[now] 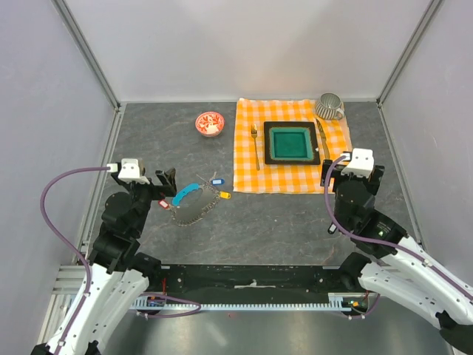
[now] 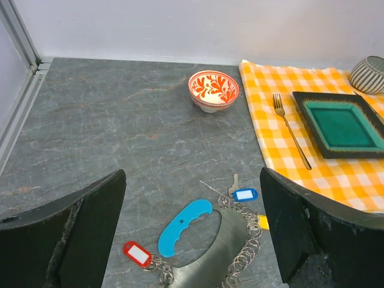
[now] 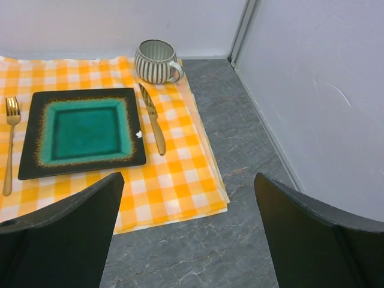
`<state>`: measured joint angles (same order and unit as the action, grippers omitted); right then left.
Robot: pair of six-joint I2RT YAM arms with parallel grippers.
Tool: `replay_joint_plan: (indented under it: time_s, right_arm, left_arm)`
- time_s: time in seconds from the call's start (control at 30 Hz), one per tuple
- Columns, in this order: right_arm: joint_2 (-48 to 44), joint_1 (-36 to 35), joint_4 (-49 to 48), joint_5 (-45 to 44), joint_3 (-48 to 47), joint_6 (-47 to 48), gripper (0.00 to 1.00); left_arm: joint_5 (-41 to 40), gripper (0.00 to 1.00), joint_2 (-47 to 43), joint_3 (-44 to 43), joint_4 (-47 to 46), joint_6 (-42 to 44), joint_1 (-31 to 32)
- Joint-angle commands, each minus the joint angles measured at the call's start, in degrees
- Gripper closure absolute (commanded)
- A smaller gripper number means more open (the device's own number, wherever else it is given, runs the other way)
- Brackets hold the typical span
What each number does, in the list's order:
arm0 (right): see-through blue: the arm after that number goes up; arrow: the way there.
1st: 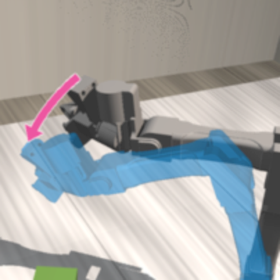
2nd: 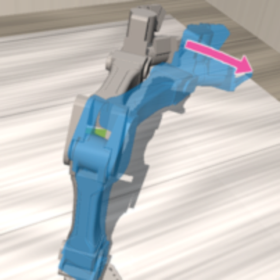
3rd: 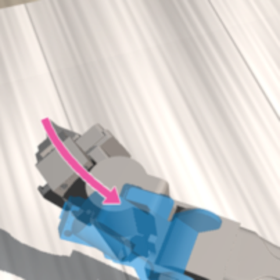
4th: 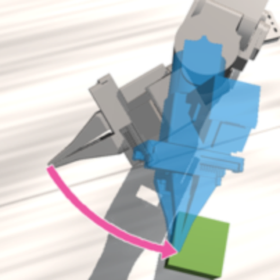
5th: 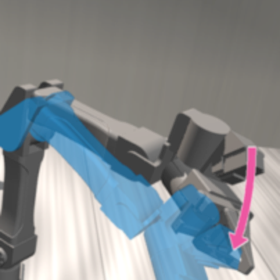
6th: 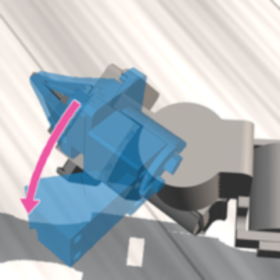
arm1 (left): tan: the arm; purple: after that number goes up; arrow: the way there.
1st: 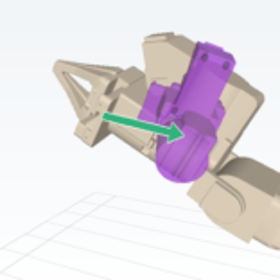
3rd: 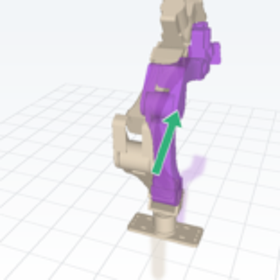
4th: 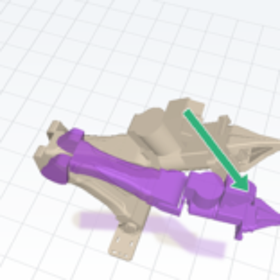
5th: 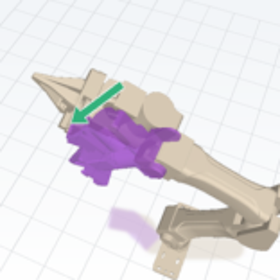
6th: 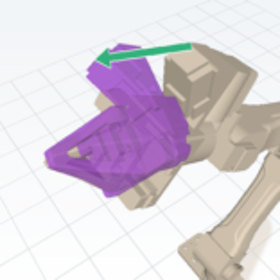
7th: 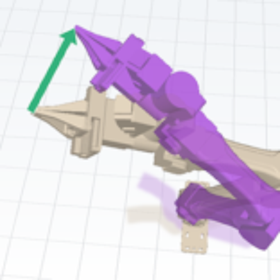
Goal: Put the keys on the keyring
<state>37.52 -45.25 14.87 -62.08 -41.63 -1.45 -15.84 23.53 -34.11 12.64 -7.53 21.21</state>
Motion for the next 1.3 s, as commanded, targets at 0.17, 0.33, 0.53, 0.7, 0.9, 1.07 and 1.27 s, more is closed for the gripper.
replay_joint_plan:
  time_s: [0.17, 0.33, 0.53, 0.7, 0.9, 1.07, 1.27]
  right_arm:
    - [5.6, -0.2, -1.4, 17.7, -1.4, -2.8, 0.02]
    - [14.9, -0.2, -5.9, 38.5, -3.0, -4.5, 0.02]
    - [30.0, -0.7, -12.8, 63.0, -7.2, -4.1, 0.02]
    - [44.3, -4.2, -16.6, 70.6, -12.1, -3.9, 0.08]
    - [56.3, -6.5, -23.7, 77.1, -16.1, -4.3, 0.21]
    - [63.7, -7.7, -26.9, 81.0, -20.0, -5.6, 0.37]
    - [68.8, -8.0, -28.3, 80.7, -21.8, -6.9, 0.51]
  left_arm:
    - [1.2, 0.01, -0.7, 0.0, -2.4, 1.2, -0.7]
    - [0.0, 0.01, -2.3, 0.1, -1.8, 0.2, -0.8]
    - [-0.2, 0.01, -4.3, 0.0, -1.0, 0.0, -0.9]
    - [-0.3, 0.01, -6.0, 0.0, -0.8, -0.6, -1.0]
    - [0.5, 0.01, -7.5, -0.2, -0.5, -1.1, -1.4]
    - [1.1, 0.01, -7.3, -0.1, -0.4, -1.3, -1.6]
    - [1.9, 0.01, -6.8, 0.0, -0.5, -1.4, -1.6]
